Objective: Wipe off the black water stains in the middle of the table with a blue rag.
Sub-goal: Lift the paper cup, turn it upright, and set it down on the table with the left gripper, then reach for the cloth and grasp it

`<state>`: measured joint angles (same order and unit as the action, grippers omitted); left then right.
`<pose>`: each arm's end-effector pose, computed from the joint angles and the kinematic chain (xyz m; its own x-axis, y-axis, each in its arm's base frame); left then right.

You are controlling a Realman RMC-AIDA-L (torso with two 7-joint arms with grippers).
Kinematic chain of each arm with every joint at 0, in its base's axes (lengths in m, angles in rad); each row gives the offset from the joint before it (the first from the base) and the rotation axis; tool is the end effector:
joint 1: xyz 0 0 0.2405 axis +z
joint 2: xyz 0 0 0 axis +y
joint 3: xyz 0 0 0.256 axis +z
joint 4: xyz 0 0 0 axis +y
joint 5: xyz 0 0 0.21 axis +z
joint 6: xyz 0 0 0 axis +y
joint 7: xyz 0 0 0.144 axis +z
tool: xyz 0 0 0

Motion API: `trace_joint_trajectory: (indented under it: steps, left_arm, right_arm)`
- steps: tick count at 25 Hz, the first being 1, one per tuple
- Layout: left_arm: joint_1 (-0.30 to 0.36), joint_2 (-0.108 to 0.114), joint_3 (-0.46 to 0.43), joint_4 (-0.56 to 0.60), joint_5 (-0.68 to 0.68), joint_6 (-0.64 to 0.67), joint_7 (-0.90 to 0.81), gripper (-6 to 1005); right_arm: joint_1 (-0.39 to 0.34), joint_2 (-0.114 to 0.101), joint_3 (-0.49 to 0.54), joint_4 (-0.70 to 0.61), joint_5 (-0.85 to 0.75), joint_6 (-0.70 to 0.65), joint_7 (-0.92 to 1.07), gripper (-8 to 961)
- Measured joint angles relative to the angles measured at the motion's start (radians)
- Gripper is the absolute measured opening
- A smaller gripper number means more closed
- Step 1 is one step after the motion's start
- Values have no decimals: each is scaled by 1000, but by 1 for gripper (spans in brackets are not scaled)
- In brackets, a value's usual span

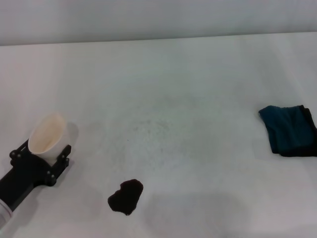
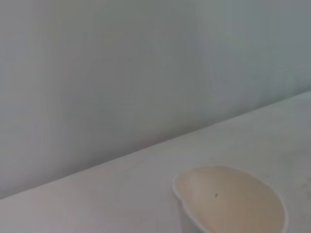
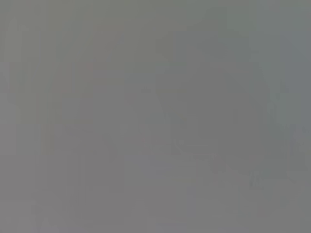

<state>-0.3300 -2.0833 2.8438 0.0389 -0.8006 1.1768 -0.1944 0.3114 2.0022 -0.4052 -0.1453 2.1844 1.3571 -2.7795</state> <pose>-0.3547 0.2498 -0.0745 0.8682 0.1391 0.4763 0.4648 -0.5637 -0.6828 0.3947 0.2858 0.0936 0.7486 0.1707 -0.6406 -0.6561 0.0517 -0.7529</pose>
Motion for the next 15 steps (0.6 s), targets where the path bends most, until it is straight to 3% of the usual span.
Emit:
trace_joint_trajectory:
  steps: [10, 15]
  left_arm:
    - [16, 0, 1, 22, -8, -2, 24, 592]
    - [29, 0, 1, 27, -9, 4, 25, 730]
  right_arm:
    - [-4, 0, -6, 0, 0, -7, 0, 664]
    - [-6, -1, -8, -1, 0, -7, 0, 664]
